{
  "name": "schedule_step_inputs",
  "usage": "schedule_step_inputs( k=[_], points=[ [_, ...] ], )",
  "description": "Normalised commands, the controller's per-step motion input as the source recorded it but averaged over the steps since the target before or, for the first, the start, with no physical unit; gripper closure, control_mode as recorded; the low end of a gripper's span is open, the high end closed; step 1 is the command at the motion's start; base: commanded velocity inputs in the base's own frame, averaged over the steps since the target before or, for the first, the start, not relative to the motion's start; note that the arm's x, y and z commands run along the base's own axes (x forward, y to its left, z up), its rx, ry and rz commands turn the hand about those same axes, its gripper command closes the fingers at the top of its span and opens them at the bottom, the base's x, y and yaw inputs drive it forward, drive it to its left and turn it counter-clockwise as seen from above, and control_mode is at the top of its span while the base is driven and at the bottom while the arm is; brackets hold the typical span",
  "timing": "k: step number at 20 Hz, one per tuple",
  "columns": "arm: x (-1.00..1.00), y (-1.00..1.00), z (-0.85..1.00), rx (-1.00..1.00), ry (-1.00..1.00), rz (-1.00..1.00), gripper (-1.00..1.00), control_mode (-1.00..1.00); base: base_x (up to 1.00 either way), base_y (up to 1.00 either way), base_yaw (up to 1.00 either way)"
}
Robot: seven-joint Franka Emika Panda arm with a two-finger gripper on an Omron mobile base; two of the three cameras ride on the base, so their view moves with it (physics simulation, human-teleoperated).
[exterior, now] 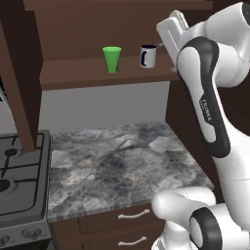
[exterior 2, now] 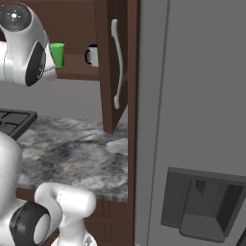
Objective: There is a tray on the dining counter. Grab the cup, mug, and pitcher and place them on the tray. The pitcher may be placed next to the tray if it cannot fit the tray.
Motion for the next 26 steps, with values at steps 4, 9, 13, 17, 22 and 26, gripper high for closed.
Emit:
schedule_step_inputs(
  k=[4,9,13,17,22,26],
  points=[
    [0.04,0.00,-0.23,0.12,0.00,0.00,-1.00,-1.00,0.00,0.00,0.00],
    [0.04,0.00,-0.26,0.11,0.00,0.00,-1.00,-1.00,0.00,0.00,0.00],
    [0.16,0.02,-0.08,0.03,0.02,0.00,-1.00,-1.00,0.00,0.00,0.00],
    [0.20,0.02,0.00,0.01,0.08,0.01,-1.00,-1.00,0.00,0.00,0.00],
    [0.20,0.00,0.00,0.00,0.07,0.02,-1.00,-1.00,0.00,0.00,0.00],
    [0.20,0.09,0.00,0.00,0.05,0.01,-1.00,-1.00,0.00,0.00,0.00]
  ],
)
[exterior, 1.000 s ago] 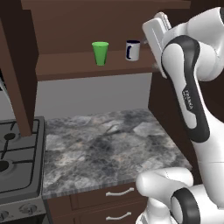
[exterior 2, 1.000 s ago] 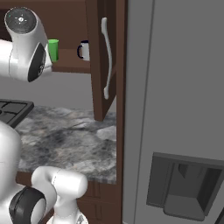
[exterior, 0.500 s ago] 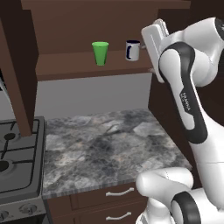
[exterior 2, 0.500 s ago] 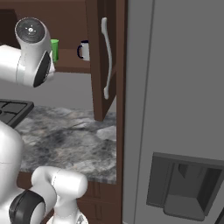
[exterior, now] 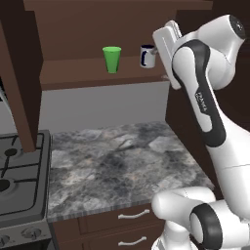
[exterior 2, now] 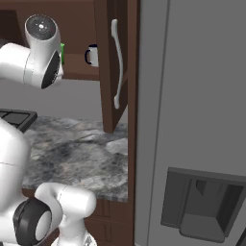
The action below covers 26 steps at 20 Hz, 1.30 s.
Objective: There is a tray on the dining counter. Grab the cup, mug, and pitcher and place them on the tray. The pitcher may be placed next to the tray if it cannot fit the tray.
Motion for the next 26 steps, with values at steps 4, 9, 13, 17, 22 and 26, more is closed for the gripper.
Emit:
schedule_step_inputs(
  k=[4,9,13,17,22,26],
  points=[
    [0.18,0.26,0.00,0.00,0.00,0.00,-1.00,-1.00,0.00,0.00,0.00],
    [0.27,0.18,0.00,0.00,0.00,0.00,-1.00,-1.00,0.00,0.00,0.00],
    [0.45,0.00,0.00,0.00,0.00,0.00,-1.00,-1.00,0.00,0.00,0.00],
    [0.49,0.08,0.00,0.00,0.00,0.00,-1.00,-1.00,0.00,0.00,0.00],
    [0.31,0.15,0.00,0.00,0.00,0.02,-1.00,-1.00,0.00,0.00,0.00],
    [0.11,0.09,0.00,0.00,0.00,0.06,-1.00,-1.00,0.00,0.00,0.00]
  ],
)
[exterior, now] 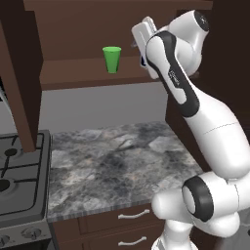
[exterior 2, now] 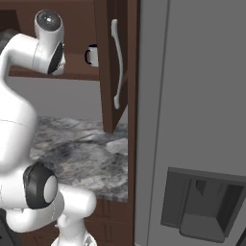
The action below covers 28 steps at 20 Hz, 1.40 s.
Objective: There is a tray on the dining counter. Grab the cup, mug, and pitcher and place them on the tray. The pitcher may be placed next to the tray if it cannot fit the tray.
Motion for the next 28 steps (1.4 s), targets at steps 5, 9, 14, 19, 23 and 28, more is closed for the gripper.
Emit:
schedule_step_inputs(
  k=[5,9,14,19,23,28],
  points=[
    [0.07,0.01,-0.03,0.00,0.00,0.07,-1.00,-1.00,0.00,0.00,0.00],
    [0.09,0.01,-0.07,0.00,0.00,0.08,-1.00,-1.00,0.00,0.00,0.00],
    [0.14,0.10,-0.15,0.00,0.00,0.04,-1.00,-1.00,0.00,0.00,0.00],
    [0.15,0.01,-0.02,0.00,0.00,0.00,-1.00,-1.00,0.00,0.00,0.00],
    [0.09,0.00,0.01,-0.04,-0.03,0.00,-1.00,-1.00,0.00,0.00,0.00],
    [0.06,0.04,0.00,-0.01,0.00,0.00,-1.00,-1.00,0.00,0.00,0.00]
  ],
)
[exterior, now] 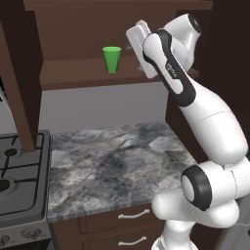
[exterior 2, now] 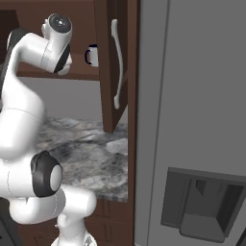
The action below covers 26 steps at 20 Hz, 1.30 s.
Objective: There is a tray on the dining counter. Grab the cup, mug, and pitcher and place them on the tray. The pitcher may be placed next to the tray if it cannot fit the tray.
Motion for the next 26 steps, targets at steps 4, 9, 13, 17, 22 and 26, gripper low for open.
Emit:
schedule_step_inputs(
  k=[4,9,13,17,22,26],
  points=[
    [0.21,0.11,0.00,-0.01,0.00,0.00,-1.00,-1.00,0.00,0.00,0.00],
    [0.28,0.08,0.00,-0.02,0.00,0.00,-1.00,-1.00,0.00,0.00,0.00],
    [0.24,0.01,0.00,0.00,0.00,0.00,-1.00,-1.00,0.00,0.00,0.00],
    [0.25,0.05,0.00,0.00,0.00,0.00,-1.00,-1.00,0.00,0.00,0.00],
    [0.20,0.10,-0.01,0.00,0.00,0.00,-1.00,-1.00,0.00,0.00,0.00],
    [0.18,0.05,0.00,0.00,0.00,0.00,-1.00,-1.00,0.00,0.00,0.00]
  ],
)
